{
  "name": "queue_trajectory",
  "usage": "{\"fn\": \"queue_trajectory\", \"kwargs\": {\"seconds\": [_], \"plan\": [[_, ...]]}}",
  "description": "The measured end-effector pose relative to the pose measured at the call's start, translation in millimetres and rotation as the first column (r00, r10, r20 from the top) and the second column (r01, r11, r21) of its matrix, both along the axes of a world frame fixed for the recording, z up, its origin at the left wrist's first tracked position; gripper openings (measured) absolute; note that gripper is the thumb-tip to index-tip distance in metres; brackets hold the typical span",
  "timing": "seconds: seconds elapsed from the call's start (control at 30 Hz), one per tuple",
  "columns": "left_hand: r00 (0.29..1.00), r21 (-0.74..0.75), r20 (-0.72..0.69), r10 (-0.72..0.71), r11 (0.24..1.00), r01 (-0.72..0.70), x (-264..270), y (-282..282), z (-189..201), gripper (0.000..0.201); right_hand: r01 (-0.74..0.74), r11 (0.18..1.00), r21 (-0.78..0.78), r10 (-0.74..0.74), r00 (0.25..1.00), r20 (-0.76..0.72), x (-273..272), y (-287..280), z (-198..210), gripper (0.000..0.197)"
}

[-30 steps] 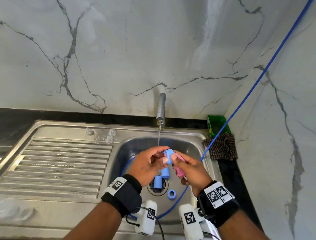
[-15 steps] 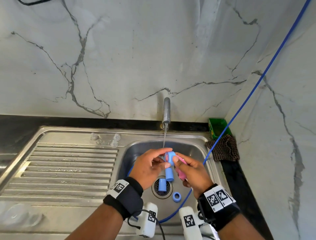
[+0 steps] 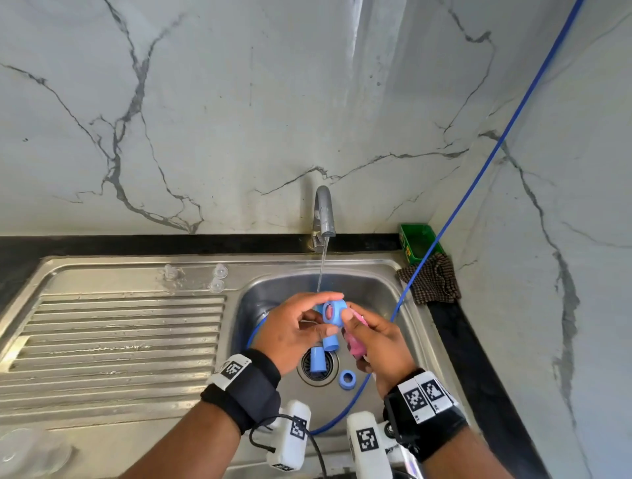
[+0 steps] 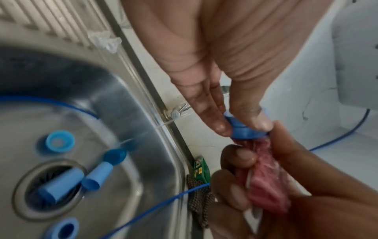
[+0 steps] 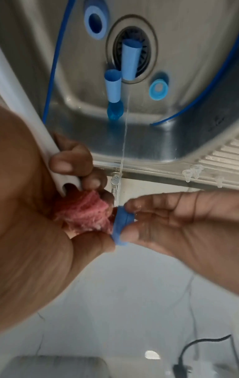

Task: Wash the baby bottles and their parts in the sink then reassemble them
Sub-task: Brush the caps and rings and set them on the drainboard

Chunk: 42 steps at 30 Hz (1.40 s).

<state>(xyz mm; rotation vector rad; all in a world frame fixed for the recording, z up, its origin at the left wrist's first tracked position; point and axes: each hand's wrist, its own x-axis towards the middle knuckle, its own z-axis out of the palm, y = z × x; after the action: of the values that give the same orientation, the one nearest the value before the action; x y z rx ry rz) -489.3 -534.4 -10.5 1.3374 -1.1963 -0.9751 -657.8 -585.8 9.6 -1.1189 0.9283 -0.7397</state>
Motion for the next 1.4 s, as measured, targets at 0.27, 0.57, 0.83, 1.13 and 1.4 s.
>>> {"fn": "queue_trajectory", "kwargs": {"seconds": [0.27, 0.57, 0.83, 1.13, 1.4], "plan": [[0.938, 0.364, -0.300, 0.176, 0.930, -0.059, -23, 4, 24, 0.053, -0.152, 0.934, -0.324, 0.127, 0.987, -0.099, -13, 3, 2, 0.031], [0.933, 0.299, -0.307, 0.190, 0.949, -0.095, -40, 4, 22, 0.046, -0.168, 0.939, -0.301, 0.155, 0.986, -0.068, -25, -9, -4, 0.021], [0.925, 0.439, -0.275, 0.262, 0.890, -0.122, -52, 1, 38, 0.064, -0.278, 0.709, -0.648, 0.100, 0.949, -0.298, -40, -25, -17, 0.034], [0.879, 0.421, -0.363, 0.309, 0.896, -0.141, -52, 2, 34, 0.051, -0.310, 0.502, -0.807, 0.026, 0.938, -0.344, -39, -40, -25, 0.034], [0.792, 0.362, -0.517, 0.323, 0.922, -0.140, -32, 12, 22, 0.035, -0.426, 0.394, -0.815, -0.051, 0.875, -0.482, -25, -37, -28, 0.035]]}}
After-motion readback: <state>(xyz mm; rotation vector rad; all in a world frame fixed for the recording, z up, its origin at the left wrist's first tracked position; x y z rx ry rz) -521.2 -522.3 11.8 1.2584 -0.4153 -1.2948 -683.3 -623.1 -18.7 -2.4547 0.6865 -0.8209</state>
